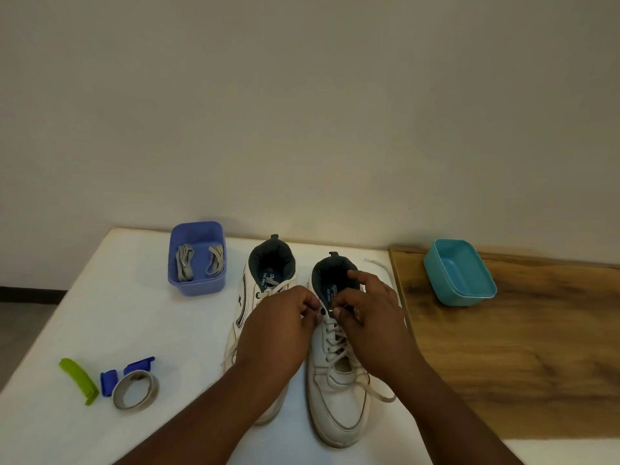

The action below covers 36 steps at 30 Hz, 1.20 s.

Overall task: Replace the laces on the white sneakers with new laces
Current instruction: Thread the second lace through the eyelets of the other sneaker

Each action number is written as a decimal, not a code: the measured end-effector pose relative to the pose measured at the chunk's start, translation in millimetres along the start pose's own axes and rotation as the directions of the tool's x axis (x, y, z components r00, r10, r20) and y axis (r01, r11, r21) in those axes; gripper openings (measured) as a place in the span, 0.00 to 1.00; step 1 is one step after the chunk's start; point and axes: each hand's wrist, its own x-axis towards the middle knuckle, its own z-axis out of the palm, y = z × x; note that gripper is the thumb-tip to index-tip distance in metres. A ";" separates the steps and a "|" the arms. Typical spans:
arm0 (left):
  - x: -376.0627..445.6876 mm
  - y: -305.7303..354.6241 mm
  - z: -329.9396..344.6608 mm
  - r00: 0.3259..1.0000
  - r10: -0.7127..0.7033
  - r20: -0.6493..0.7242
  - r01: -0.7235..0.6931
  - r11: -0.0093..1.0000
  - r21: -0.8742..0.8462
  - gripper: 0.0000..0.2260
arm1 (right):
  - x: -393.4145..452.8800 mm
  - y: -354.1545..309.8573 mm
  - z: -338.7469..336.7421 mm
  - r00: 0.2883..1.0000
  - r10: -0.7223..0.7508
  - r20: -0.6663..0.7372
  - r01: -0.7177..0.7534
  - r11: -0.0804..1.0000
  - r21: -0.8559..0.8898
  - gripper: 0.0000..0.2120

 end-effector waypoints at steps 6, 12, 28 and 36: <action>1.2 1.1 -0.9 1.000 0.005 0.009 -0.005 1.000 0.005 0.04 | 2.3 4.3 13.5 1.000 0.012 -0.021 -0.010 0.995 0.098 0.07; 1.8 2.0 -1.3 0.998 0.062 0.004 -0.062 0.991 0.117 0.04 | -1.2 7.2 3.6 0.999 0.002 0.040 -0.005 0.996 0.086 0.10; 6.5 18.1 -56.5 0.947 0.173 -0.269 -0.174 0.984 0.020 0.07 | -12.2 7.2 -18.1 0.987 -0.022 0.161 0.035 0.997 -0.075 0.33; 9.8 4.7 -15.0 0.998 0.056 -0.030 -0.053 0.995 0.090 0.12 | -13.0 13.8 -16.8 0.984 -0.044 0.174 0.047 0.999 -0.013 0.34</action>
